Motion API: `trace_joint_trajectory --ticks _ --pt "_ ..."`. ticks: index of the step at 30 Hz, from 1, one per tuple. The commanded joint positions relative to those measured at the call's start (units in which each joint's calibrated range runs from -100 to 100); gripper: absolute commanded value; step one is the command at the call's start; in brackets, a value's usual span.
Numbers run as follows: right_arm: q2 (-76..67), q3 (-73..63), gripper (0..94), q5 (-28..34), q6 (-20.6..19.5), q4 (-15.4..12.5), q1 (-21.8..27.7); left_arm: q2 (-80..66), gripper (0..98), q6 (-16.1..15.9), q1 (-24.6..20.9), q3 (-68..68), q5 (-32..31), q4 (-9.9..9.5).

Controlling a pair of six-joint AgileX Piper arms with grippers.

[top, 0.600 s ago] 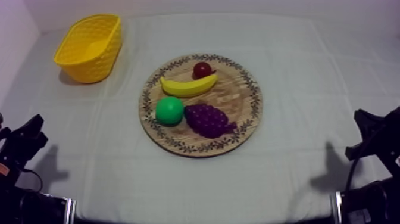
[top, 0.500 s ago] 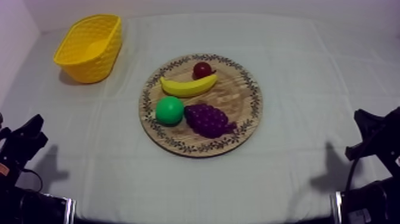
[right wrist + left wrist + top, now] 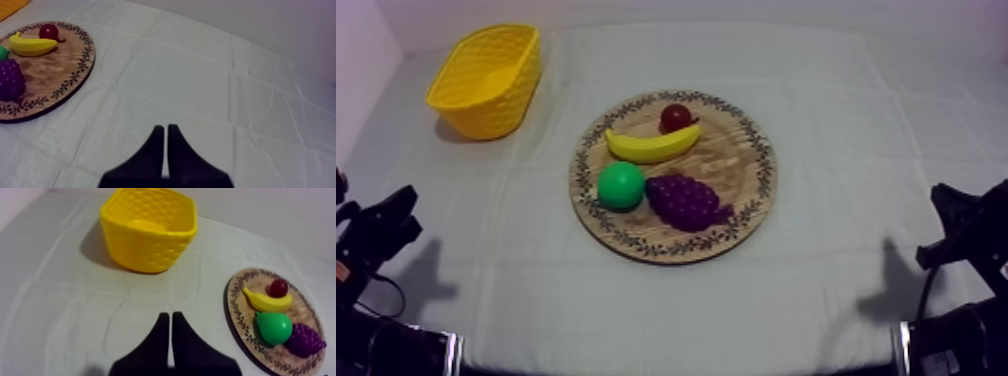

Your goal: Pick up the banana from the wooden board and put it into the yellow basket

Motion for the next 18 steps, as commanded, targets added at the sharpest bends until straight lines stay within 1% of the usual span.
trace_joint_trajectory --ticks 1,9,13,18 --pt "-0.01 0.0 0.5 0.01 -0.02 0.0 -0.01 11.92 0.2 -2.53 1.51 -3.87 -2.43 -0.04" --pt "-0.01 0.0 0.5 0.01 -0.02 0.0 -0.01 36.62 0.2 -7.27 5.22 -21.61 -4.58 -0.07" --pt "-0.01 0.0 0.5 0.01 -0.02 0.0 -0.01 47.24 0.3 -8.89 6.28 -30.89 -3.39 -0.01" --pt "-0.01 0.0 0.5 0.01 -0.02 0.0 -0.01 59.57 0.6 -10.53 7.72 -41.84 -0.47 0.2"
